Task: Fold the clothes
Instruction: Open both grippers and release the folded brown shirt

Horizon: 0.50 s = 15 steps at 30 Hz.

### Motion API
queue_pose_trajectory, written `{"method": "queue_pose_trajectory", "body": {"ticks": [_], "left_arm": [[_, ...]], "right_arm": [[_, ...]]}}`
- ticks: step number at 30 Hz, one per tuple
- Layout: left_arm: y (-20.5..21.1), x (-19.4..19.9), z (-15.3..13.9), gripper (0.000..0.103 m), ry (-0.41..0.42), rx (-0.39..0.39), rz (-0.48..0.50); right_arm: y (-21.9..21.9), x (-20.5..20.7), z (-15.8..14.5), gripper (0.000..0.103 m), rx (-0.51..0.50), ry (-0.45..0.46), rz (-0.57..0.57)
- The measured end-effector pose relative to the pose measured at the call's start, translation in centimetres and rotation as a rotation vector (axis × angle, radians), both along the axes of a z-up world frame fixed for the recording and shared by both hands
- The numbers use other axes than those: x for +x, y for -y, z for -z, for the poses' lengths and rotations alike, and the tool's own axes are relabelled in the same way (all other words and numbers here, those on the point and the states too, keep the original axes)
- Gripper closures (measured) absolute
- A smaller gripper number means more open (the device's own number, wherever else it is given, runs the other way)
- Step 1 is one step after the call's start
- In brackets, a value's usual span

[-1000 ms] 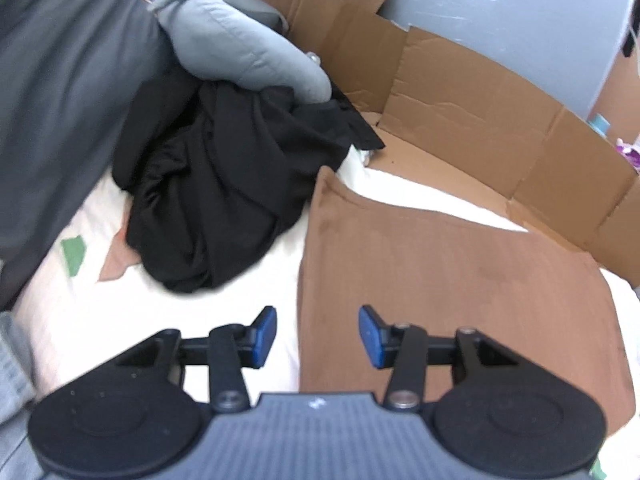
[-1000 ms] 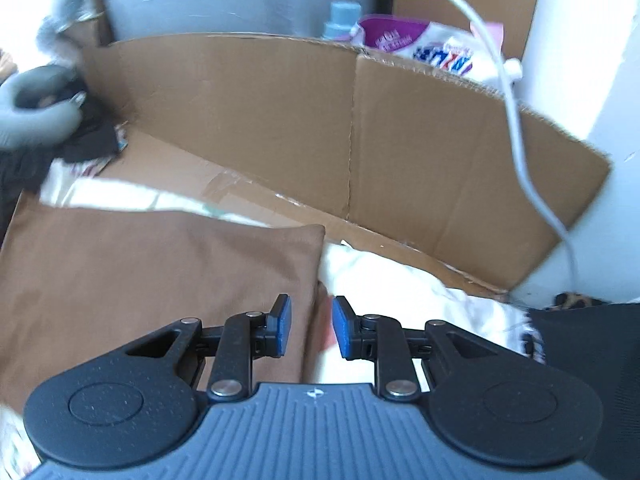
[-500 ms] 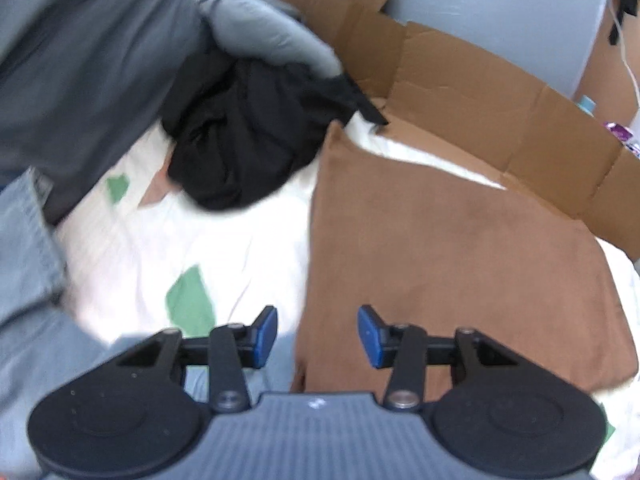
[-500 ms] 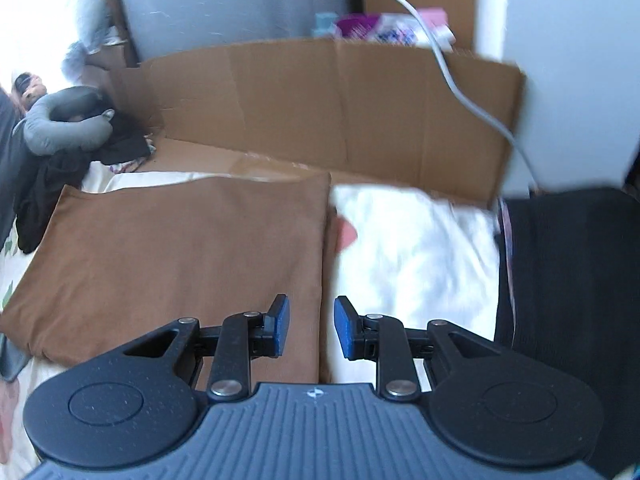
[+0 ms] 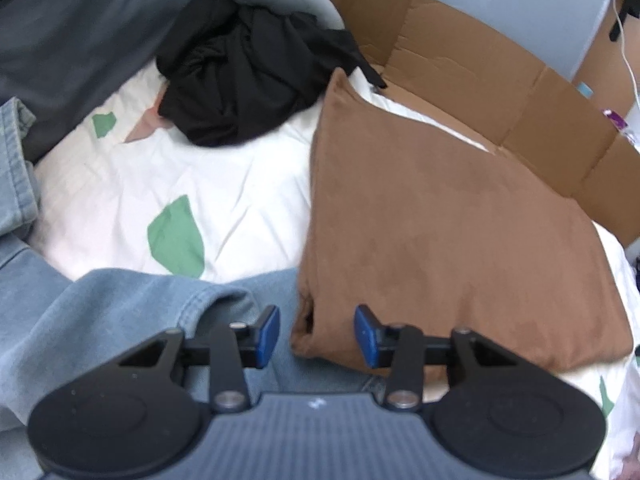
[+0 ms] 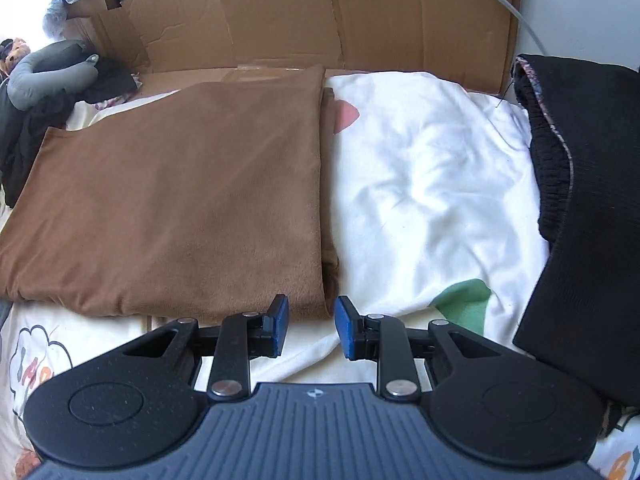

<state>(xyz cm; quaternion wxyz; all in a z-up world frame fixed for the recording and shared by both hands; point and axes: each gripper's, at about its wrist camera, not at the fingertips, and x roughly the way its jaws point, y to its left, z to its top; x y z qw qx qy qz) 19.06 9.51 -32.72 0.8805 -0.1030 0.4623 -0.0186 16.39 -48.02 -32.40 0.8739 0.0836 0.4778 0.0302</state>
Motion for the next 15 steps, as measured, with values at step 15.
{"method": "queue_pose_trajectory", "body": {"ticks": [15], "left_arm": [[-0.6,-0.6,2.1,0.095,-0.005,-0.031,0.014]], "right_arm": [[1.6,1.4,2.0,0.101,0.076,-0.024,0.061]]}}
